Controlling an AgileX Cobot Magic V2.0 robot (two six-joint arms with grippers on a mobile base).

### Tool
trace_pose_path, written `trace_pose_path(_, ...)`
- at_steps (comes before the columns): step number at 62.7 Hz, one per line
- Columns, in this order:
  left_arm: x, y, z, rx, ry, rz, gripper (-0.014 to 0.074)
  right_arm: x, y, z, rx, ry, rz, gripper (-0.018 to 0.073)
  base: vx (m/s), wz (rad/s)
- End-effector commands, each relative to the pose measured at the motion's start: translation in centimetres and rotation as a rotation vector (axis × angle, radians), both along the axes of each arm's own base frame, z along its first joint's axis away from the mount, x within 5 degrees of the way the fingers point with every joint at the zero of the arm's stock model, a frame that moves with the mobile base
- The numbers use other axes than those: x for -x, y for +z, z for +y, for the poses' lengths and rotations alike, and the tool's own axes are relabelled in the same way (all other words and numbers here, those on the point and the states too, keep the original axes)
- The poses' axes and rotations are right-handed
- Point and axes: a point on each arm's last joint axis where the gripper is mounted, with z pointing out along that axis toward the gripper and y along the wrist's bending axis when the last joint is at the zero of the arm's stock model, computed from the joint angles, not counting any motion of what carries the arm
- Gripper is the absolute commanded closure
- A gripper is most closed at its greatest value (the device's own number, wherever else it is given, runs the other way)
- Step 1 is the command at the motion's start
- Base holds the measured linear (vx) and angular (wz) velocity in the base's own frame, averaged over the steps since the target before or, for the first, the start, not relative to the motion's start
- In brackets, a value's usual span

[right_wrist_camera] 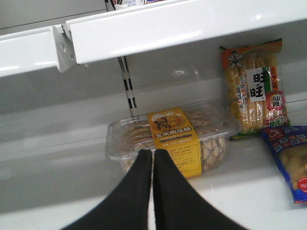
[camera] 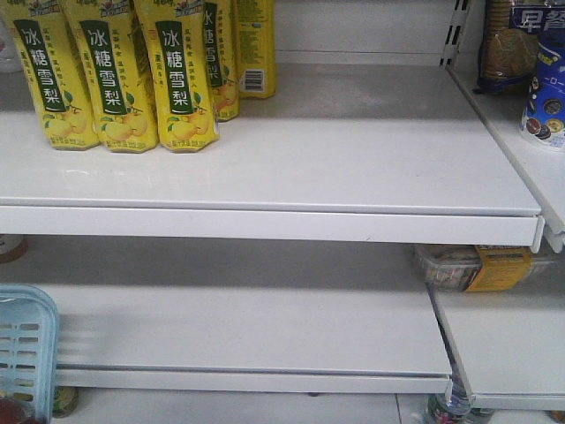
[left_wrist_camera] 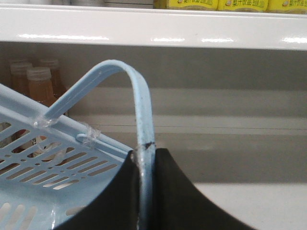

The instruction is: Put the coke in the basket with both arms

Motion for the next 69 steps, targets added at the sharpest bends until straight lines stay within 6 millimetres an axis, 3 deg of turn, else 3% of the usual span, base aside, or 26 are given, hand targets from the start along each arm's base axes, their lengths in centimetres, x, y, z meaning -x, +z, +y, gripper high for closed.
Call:
trace_pose_path(1,0.24,1.52,-0.17,-0.041,-0.017,-0.183,0.0603,0.07,0.4,0.18,0.015,0.019,-0.079,0.0564,0.0,0.0)
trace_pose_path(69,0.24,1.52,-0.17,-0.041,-0.017,-0.183,0.0603,0.07,0.39,0.17,0.015,0.019,-0.077,0.0564,0.0,0.0)
